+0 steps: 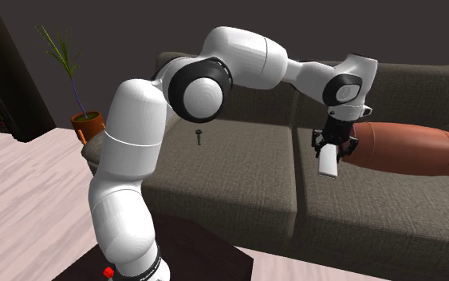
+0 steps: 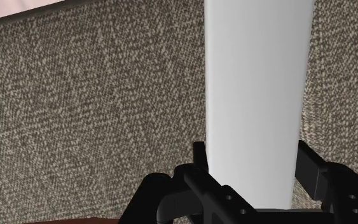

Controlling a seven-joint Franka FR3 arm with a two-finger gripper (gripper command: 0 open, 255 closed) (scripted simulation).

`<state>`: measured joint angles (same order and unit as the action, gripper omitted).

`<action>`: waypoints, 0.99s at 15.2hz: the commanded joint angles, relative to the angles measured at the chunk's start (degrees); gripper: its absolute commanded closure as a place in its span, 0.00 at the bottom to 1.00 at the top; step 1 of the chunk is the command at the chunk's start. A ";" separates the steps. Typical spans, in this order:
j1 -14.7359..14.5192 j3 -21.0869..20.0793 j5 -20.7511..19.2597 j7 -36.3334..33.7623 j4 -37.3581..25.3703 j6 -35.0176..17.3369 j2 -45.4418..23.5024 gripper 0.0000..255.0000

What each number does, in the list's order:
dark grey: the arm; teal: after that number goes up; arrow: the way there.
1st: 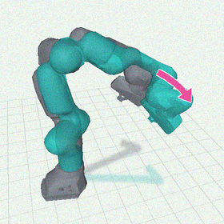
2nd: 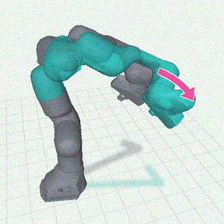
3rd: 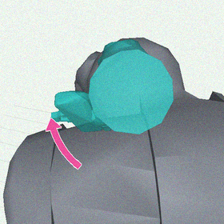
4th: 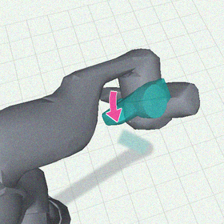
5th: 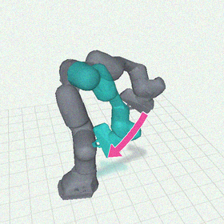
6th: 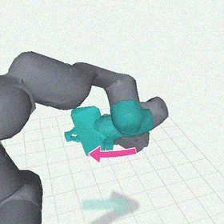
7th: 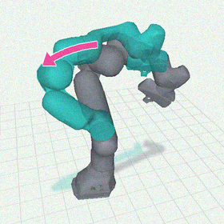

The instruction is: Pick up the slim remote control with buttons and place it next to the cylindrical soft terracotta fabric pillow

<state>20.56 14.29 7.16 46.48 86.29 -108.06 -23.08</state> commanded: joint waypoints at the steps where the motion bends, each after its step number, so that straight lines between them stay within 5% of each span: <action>1: -0.09 -0.05 0.06 0.04 1.32 -1.42 -0.06 1.00; 15: -0.01 -0.58 1.18 0.94 7.46 -10.69 -3.30 1.00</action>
<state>20.53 13.78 8.22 47.39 93.68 -118.18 -25.94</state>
